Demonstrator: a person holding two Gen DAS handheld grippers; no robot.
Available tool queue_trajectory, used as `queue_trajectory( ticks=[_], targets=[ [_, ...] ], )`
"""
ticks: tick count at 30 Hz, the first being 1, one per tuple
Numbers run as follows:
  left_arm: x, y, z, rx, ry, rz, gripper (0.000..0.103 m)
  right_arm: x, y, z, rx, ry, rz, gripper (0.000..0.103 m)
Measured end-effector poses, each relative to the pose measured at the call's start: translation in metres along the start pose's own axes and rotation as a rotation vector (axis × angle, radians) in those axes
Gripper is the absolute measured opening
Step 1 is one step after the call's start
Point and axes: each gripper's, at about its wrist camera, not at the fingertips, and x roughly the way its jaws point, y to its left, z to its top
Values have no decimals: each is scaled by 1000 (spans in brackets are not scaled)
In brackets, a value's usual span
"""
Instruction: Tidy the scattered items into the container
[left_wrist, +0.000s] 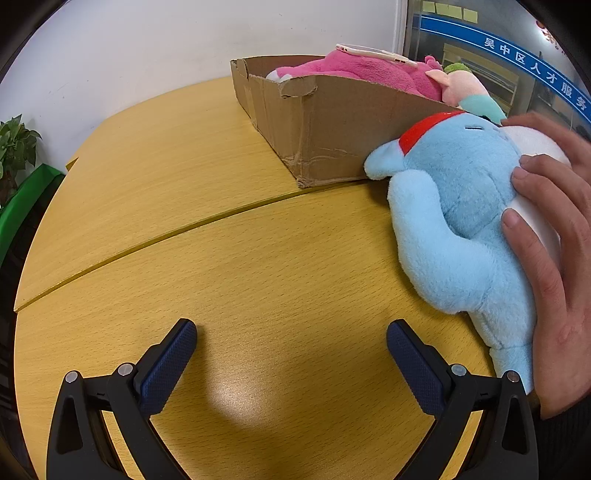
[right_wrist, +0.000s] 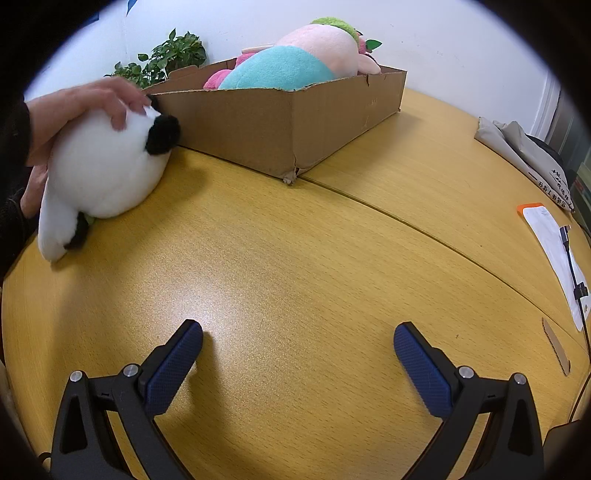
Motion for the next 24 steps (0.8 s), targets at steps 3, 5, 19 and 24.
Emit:
queue_trajectory(
  ticks=[3,5,19,24],
  targets=[
    [0,0,0,0,0,0,103,0,0,-1,0,-1,1,103],
    [0,0,0,1,0,0,103,0,0,-1,-1,-1,1,103],
    [0,0,0,3,0,-1,103,1,0,-1,-3,-1,2,103],
    [0,-1,0,-6,0,4,103,1,-1,-1,-2,0,4,103]
  ],
)
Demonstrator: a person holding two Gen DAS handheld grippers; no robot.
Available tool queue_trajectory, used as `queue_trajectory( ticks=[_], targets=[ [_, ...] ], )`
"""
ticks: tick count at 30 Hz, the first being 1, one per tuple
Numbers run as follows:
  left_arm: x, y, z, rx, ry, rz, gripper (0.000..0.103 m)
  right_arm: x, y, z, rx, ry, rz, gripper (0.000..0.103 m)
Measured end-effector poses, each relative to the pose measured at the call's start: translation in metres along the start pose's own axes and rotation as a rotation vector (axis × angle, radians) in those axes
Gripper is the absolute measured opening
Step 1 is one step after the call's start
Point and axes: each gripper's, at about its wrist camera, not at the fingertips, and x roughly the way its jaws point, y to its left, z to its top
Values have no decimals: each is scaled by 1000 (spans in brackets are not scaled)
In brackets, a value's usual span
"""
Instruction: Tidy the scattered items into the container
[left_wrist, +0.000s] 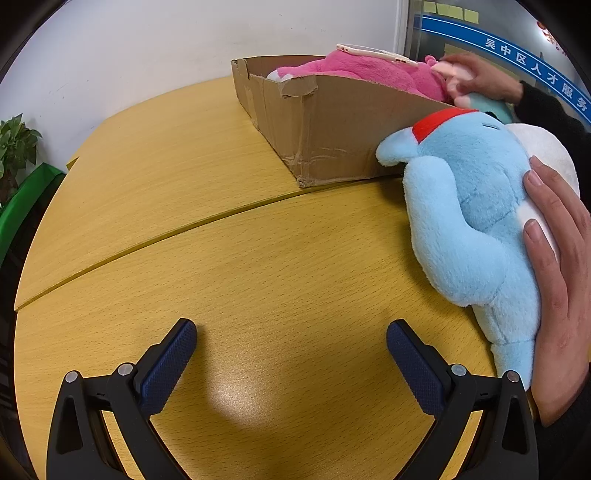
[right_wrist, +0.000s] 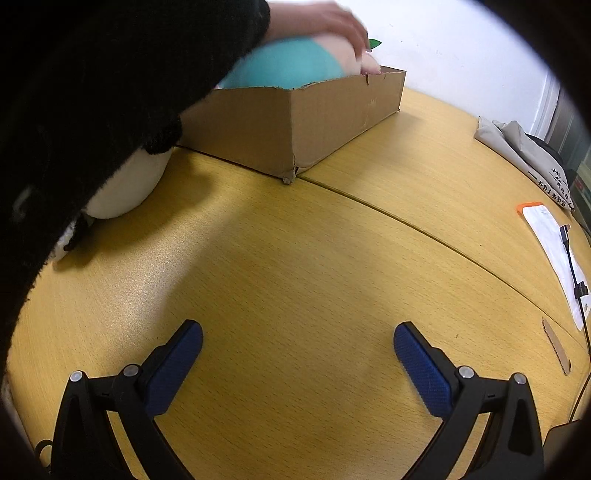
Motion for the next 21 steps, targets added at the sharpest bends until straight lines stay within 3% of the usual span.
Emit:
queue_trajectory(
  ticks=[21],
  targets=[
    [1,-1,1,-3,0,3,103,0,0,0,-4,0,3,103]
  ],
)
